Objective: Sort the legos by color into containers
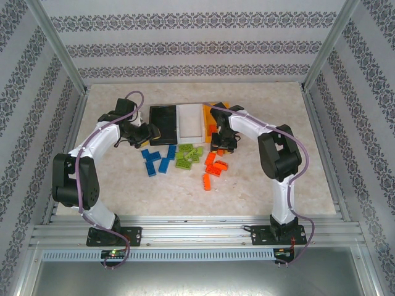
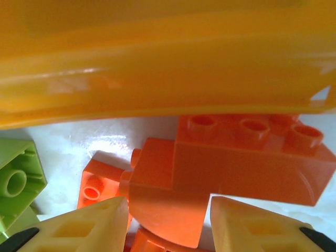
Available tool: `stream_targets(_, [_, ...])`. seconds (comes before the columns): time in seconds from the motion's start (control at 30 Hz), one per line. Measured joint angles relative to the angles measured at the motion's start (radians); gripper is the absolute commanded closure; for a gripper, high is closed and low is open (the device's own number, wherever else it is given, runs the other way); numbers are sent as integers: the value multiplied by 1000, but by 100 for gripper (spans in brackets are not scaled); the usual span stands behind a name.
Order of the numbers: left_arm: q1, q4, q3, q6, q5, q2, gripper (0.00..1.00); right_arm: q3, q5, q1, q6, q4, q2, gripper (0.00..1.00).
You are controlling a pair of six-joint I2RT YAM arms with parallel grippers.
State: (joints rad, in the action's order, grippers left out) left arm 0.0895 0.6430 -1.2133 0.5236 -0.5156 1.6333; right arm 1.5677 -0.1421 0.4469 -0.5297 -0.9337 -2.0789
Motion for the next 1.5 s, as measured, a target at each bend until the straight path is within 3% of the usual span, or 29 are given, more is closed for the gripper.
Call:
stream_targets(0.17, [0, 0, 0, 0, -1, 0, 43, 9, 2, -6, -15, 6, -18, 73])
stream_targets(0.27, [0, 0, 0, 0, -1, 0, 43, 12, 3, -6, -19, 8, -17, 77])
stream_targets(0.43, [0, 0, 0, 1, -1, 0, 43, 0, 6, -6, -18, 2, 10, 78])
stream_targets(0.6, [0, -2, 0, 2, -3, 0, 43, -22, 2, -6, -22, -32, 157, 77])
stream_targets(0.77, [0, -24, 5, 14, -13, 0, 43, 70, -14, -15, -26, -61, 250, 77])
stream_targets(0.87, [0, -31, 10, 25, -19, 0, 43, 193, -25, -34, -21, -73, 199, 77])
stream_targets(1.07, [0, -29, 24, 31, -23, -20, 43, 466, -27, -64, 1, -95, -58, 77])
stream_targets(1.23, [0, -22, 25, 31, -22, -55, 42, 585, -27, -79, 14, -127, -238, 76])
stream_targets(1.5, [0, 2, 25, 31, -12, -66, 42, 606, -27, -95, 29, -151, -295, 58])
